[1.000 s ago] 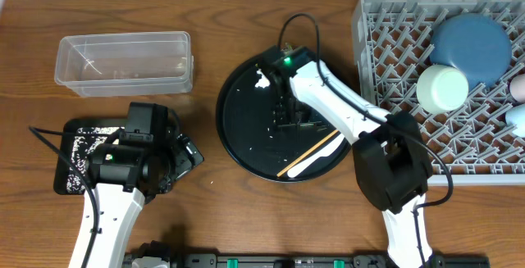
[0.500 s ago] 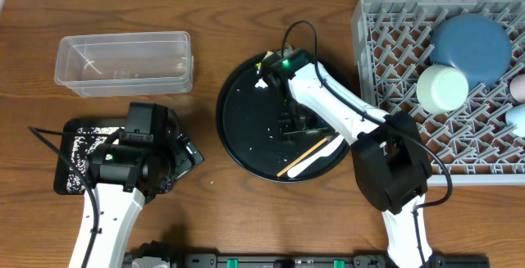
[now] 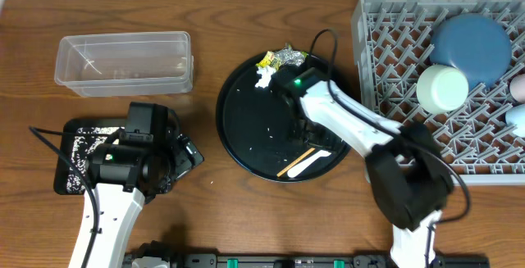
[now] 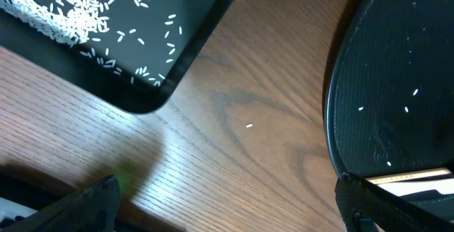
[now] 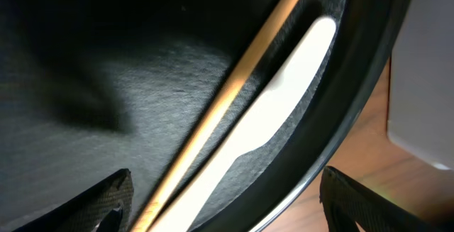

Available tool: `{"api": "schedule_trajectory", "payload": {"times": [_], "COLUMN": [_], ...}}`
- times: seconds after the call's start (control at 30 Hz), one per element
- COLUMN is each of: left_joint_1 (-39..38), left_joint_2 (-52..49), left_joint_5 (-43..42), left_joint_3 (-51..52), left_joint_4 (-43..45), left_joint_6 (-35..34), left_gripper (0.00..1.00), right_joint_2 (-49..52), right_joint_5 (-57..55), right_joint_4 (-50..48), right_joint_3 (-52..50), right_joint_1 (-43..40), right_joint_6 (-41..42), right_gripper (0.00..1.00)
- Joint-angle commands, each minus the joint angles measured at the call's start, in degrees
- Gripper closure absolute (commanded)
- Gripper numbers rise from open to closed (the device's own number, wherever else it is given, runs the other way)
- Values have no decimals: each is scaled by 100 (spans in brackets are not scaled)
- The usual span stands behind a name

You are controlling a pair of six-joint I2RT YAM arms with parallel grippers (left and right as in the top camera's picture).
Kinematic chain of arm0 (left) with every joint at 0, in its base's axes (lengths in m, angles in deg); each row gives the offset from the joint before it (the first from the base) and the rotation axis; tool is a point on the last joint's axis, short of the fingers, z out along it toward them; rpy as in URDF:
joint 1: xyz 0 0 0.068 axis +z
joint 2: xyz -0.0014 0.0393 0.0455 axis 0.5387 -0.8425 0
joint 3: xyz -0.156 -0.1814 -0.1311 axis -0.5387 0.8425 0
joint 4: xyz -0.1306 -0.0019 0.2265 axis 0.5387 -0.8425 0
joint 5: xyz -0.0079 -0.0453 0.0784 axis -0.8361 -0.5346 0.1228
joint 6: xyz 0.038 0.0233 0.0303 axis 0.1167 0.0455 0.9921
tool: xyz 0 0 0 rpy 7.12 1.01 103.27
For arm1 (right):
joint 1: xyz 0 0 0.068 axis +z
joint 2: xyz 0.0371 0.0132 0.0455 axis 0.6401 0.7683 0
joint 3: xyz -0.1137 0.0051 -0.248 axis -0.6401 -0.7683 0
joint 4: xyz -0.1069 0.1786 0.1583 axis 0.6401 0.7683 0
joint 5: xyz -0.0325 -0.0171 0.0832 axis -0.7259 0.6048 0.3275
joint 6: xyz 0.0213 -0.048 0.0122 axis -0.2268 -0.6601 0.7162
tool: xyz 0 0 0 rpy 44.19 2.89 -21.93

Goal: Sort waste into correct bins and load items into the dishwasher rack
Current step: 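Grasp the wooden chopstick with the right gripper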

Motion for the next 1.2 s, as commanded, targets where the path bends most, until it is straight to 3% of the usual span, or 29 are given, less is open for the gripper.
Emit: {"api": "schedule_trajectory", "payload": {"times": [0.0,0.23,0.4,0.5,1.03,1.17], "left_joint_1": [24,24,24,24,24,24], "left_joint_2": [20,20,20,20,20,20], "left_joint_5": [116,118,116,116,116,116], "left_joint_3": [-98,-98,-98,-98,-98,-98], "left_joint_4": [-13,-13,-13,-11,-13,-11], "left_joint_6": [-31,-31,-31,-31,-31,-31], "left_gripper": [2,2,2,2,2,2], "right_joint_2": [-627,-1176,-1189,-1189,-1123,-1123], "right_joint_5": [-144,-44,570,649,909,916], "right_joint_4": [-146,-426,-1532,-1720,-2911,-3185], "right_joint_3": [-136,-916,-1624,-1720,-2260,-2514], "right_joint_1": [-52,-195,-437,-525,-422,-422], "right_joint_6": [420,1021,468,393,640,743], "right_gripper": [19,17,18,18,34,34]}}
